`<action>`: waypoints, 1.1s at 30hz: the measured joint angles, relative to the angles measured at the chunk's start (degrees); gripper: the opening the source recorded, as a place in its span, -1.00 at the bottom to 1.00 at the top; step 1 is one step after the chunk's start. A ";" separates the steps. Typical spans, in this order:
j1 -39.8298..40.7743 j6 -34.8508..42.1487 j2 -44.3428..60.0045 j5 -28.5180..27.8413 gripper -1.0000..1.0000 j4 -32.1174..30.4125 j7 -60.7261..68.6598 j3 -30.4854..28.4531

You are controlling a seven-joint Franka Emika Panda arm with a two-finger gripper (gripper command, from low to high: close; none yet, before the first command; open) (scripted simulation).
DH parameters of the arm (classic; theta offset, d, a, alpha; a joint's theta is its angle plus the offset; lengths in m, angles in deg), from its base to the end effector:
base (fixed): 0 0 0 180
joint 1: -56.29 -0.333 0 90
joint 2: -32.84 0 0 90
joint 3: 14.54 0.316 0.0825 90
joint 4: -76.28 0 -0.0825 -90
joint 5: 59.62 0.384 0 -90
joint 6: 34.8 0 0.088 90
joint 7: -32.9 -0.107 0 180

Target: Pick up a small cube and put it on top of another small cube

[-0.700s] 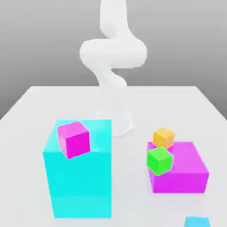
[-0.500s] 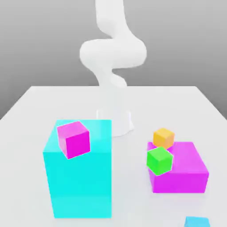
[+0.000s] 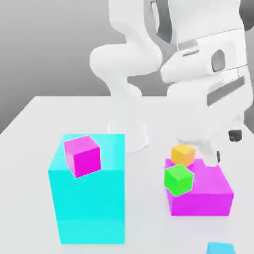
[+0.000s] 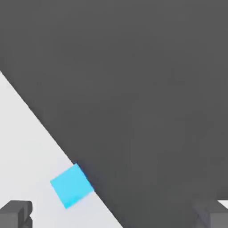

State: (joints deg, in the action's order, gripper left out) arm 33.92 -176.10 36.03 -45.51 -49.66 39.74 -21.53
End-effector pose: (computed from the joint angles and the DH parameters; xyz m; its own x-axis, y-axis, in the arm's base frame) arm 0.5384 0.1481 0.3797 0.9582 0.1891 0.2146 0.2252 -0.9614 -0.1582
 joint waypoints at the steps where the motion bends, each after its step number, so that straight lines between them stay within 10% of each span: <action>1: -0.19 -0.52 1.95 -0.18 0.00 0.21 1.69 0.28; 15: -3.09 -12.42 28.36 -9.32 0.00 3.72 14.93 2.96; 16: -2.98 -13.31 29.53 -9.21 -1.00 3.96 15.05 3.12; 33: 0.05 3.34 11.59 -5.42 -1.00 1.20 8.50 -1.47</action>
State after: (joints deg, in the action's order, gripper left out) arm 33.97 -172.76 47.61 -50.93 -48.47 48.24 -22.99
